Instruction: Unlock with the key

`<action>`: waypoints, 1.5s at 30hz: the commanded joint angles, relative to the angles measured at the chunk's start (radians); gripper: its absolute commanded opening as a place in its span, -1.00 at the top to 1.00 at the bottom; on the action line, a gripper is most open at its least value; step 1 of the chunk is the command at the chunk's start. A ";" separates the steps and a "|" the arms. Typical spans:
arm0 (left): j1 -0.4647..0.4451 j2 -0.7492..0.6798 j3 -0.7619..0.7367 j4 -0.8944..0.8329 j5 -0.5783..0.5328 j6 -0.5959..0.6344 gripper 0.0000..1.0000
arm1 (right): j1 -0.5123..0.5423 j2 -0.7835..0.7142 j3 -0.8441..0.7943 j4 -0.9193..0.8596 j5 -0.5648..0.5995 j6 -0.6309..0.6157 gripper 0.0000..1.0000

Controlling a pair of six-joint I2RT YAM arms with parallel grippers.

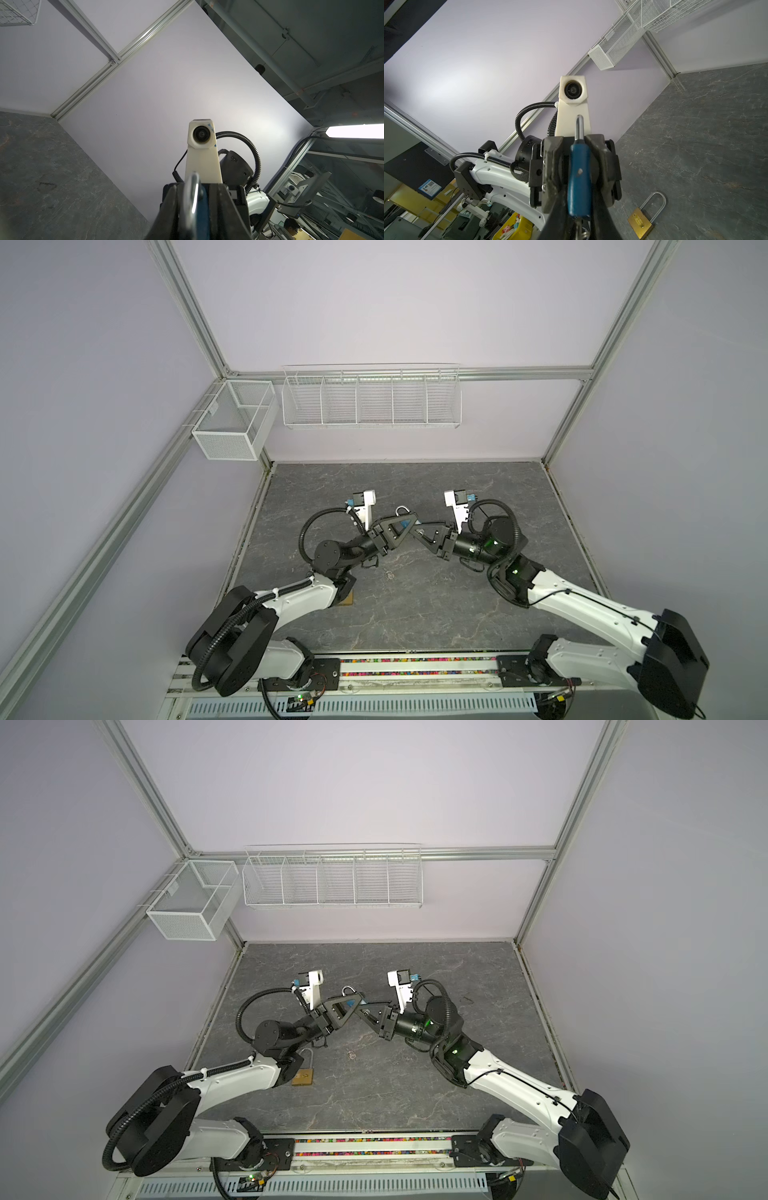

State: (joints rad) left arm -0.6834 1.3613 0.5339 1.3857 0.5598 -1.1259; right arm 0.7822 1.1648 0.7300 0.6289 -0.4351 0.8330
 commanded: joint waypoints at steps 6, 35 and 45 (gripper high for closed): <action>0.054 -0.021 0.037 0.008 0.024 -0.022 0.39 | 0.006 -0.046 0.024 -0.019 -0.017 -0.035 0.87; 0.043 0.015 0.084 0.028 0.115 -0.058 0.31 | 0.005 -0.040 0.034 -0.014 0.013 -0.035 0.87; 0.036 0.027 0.084 0.027 0.117 -0.058 0.50 | 0.005 -0.040 0.045 -0.021 0.016 -0.038 0.87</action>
State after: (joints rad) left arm -0.6426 1.3842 0.5930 1.3785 0.6559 -1.1744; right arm 0.7834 1.1370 0.7406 0.5674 -0.4305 0.8074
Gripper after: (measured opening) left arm 0.258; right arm 0.165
